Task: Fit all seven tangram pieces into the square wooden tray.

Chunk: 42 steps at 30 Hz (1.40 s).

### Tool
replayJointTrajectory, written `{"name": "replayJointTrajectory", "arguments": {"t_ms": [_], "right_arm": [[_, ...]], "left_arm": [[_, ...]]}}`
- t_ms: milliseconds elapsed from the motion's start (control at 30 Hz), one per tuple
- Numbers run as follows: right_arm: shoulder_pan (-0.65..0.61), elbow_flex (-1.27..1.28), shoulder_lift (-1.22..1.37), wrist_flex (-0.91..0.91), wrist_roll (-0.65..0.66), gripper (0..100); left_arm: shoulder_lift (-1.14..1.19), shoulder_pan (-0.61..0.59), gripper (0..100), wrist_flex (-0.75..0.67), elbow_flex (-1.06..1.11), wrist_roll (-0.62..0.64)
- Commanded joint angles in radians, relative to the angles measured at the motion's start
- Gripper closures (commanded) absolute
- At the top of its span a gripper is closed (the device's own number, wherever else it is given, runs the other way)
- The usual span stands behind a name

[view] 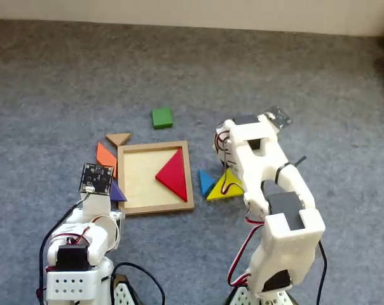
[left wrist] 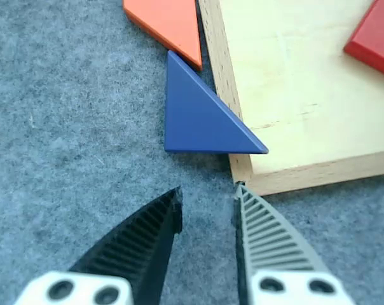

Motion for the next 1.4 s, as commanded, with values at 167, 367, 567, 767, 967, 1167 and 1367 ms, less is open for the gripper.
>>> {"name": "replayJointTrajectory", "arguments": {"t_ms": [167,367,567,767,967,1167,1367], "right_arm": [[0.012,-0.054,-0.013,0.01,-0.055,62.0],[0.015,-0.054,-0.013,0.01,-0.057,63.5],[0.048,-0.048,-0.013,-0.051,-0.054,76.5],[0.062,-0.053,-0.016,-0.061,-0.049,76.9],[0.09,-0.087,-0.021,-0.067,0.075,76.8],[0.116,-0.165,-0.022,-0.059,0.192,76.7],[0.071,-0.166,-0.022,-0.056,0.196,71.4]], "left_arm": [[-0.054,0.013,86,0.005,0.021,-0.005],[-0.054,0.013,86,0.005,0.021,-0.005],[-0.054,0.013,86,0.005,0.021,-0.005],[-0.054,0.013,86,0.005,0.021,-0.005],[-0.054,0.013,86,0.005,0.021,-0.005],[-0.054,0.013,86,0.005,0.021,-0.005],[-0.054,0.013,86,0.005,0.021,-0.005]]}}
